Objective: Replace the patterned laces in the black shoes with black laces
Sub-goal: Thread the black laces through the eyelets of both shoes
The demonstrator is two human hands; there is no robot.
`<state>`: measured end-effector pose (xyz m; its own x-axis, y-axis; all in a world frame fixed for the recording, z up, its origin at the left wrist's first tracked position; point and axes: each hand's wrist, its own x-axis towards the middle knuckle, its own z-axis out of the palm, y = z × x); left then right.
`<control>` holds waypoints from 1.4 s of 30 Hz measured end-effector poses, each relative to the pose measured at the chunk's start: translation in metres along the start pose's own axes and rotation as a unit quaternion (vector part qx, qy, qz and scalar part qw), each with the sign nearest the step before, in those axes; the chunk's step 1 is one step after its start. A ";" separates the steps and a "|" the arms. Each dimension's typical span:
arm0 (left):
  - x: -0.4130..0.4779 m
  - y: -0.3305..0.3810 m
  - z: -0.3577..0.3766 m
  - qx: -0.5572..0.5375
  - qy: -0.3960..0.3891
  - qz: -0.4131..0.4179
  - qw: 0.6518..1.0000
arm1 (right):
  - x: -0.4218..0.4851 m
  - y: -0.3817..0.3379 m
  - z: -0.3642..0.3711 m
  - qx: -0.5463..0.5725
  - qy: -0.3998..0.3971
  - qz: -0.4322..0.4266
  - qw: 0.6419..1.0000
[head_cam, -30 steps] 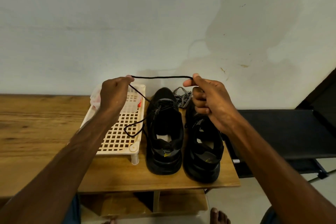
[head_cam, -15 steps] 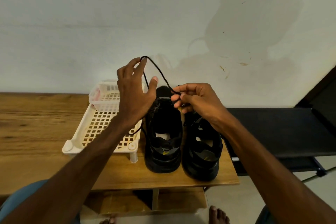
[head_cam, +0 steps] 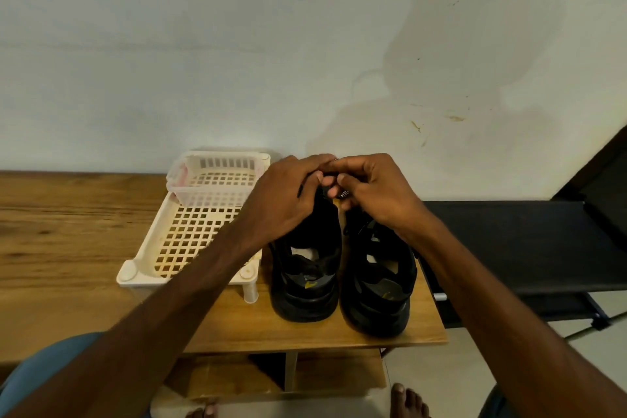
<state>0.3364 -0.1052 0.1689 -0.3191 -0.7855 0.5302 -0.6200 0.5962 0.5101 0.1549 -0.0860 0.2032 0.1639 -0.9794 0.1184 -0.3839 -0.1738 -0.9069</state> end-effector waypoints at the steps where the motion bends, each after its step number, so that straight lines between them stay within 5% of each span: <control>1: 0.000 -0.001 -0.001 0.001 0.006 0.003 1.000 | 0.000 -0.001 -0.001 0.025 -0.006 0.009 1.000; 9: 0.003 -0.019 -0.016 0.018 0.018 -0.008 1.000 | 0.000 0.002 -0.012 -0.060 0.064 0.030 0.996; 15: 0.001 -0.023 -0.026 0.037 0.032 -0.025 0.998 | 0.003 0.004 -0.010 0.000 -0.002 0.055 0.998; 21: -0.001 -0.022 -0.033 0.041 0.007 -0.030 0.999 | 0.007 0.006 -0.011 0.005 0.037 0.076 0.996; 28: -0.002 -0.020 -0.024 0.048 0.045 0.009 0.998 | 0.007 0.010 -0.003 -0.135 0.036 -0.002 0.990; 34: 0.000 -0.015 -0.013 0.038 0.038 0.049 0.997 | 0.008 0.007 0.002 -0.153 0.032 -0.032 0.987; 42: -0.002 -0.015 -0.010 0.018 0.068 0.001 0.998 | 0.001 0.014 0.006 -0.156 0.034 0.000 0.987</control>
<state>0.3538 -0.1112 0.1673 -0.2228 -0.7527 0.6195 -0.6447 0.5904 0.4856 0.1548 -0.0887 0.1886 0.1069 -0.9822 0.1545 -0.6470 -0.1867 -0.7393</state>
